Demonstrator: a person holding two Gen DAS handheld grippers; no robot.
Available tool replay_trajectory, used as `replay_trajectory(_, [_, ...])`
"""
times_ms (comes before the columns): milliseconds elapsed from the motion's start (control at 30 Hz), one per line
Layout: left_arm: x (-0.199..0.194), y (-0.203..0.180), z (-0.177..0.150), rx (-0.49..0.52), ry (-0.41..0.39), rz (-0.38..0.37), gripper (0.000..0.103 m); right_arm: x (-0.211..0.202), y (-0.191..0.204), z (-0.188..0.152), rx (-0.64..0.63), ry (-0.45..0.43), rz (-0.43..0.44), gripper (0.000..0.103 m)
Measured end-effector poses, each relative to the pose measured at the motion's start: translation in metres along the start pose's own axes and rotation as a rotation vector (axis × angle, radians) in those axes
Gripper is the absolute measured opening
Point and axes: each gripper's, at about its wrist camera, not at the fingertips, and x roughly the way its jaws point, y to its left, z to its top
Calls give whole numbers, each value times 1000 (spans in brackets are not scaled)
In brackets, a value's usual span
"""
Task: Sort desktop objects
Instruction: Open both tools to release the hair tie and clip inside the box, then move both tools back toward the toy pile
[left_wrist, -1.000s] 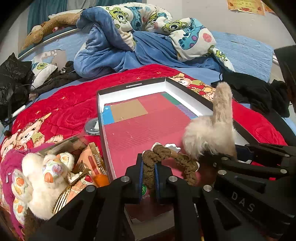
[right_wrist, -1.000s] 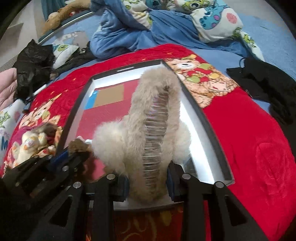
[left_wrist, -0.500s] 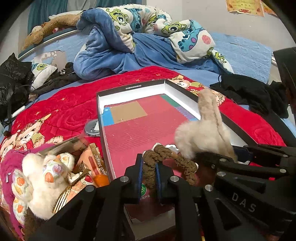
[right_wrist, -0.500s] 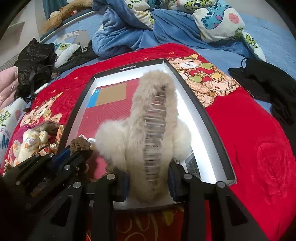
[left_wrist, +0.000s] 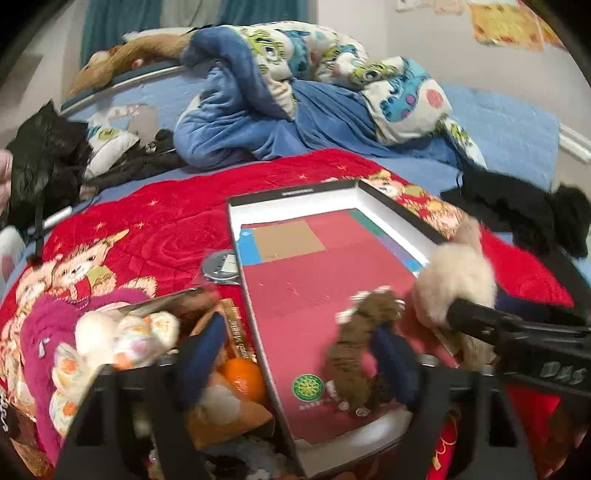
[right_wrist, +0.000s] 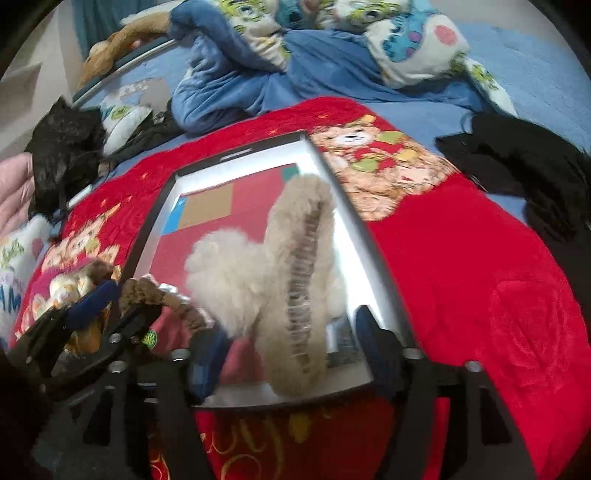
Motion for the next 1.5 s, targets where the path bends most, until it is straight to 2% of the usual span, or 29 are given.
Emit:
replay_trajectory(33, [-1, 1, 1, -4, 4, -42, 103, -3, -5, 1, 19, -12, 23, 76])
replay_trajectory(100, [-4, -4, 1, 1, 4, -66, 103, -8, -12, 2, 67, -28, 151, 103])
replay_trajectory(133, [-5, -8, 1, 13, -3, -55, 103, -11, -12, 3, 80, -41, 202, 103])
replay_trajectory(167, [-5, -12, 0, 32, -8, -40, 103, -13, -10, 4, 86, -46, 216, 103])
replay_trajectory(267, [-4, -11, 0, 30, -2, -32, 103, -14, -7, 5, 87, -49, 177, 103])
replay_trajectory(400, [-8, -2, 2, -2, -8, -46, 103, -17, -16, 4, 132, -53, 202, 103])
replay_trajectory(567, [-22, 1, 11, -4, -41, -28, 103, -28, -26, 7, 158, -79, 202, 103])
replay_trajectory(867, [-63, 17, 28, 5, -67, -33, 103, -67, -6, 9, 104, -173, 204, 103])
replay_trajectory(967, [-88, 36, 35, 39, -96, 34, 103, -82, 5, 8, 66, -210, 230, 103])
replay_trajectory(1133, [-129, 88, 40, -9, -111, 98, 103, -99, 31, 6, 70, -251, 294, 103])
replay_trajectory(1300, [-174, 155, 17, -61, -111, 222, 103, -109, 80, 5, 33, -268, 393, 103])
replay_trajectory(1500, [-202, 219, -10, -158, -92, 304, 103, -114, 150, -5, -85, -263, 454, 103])
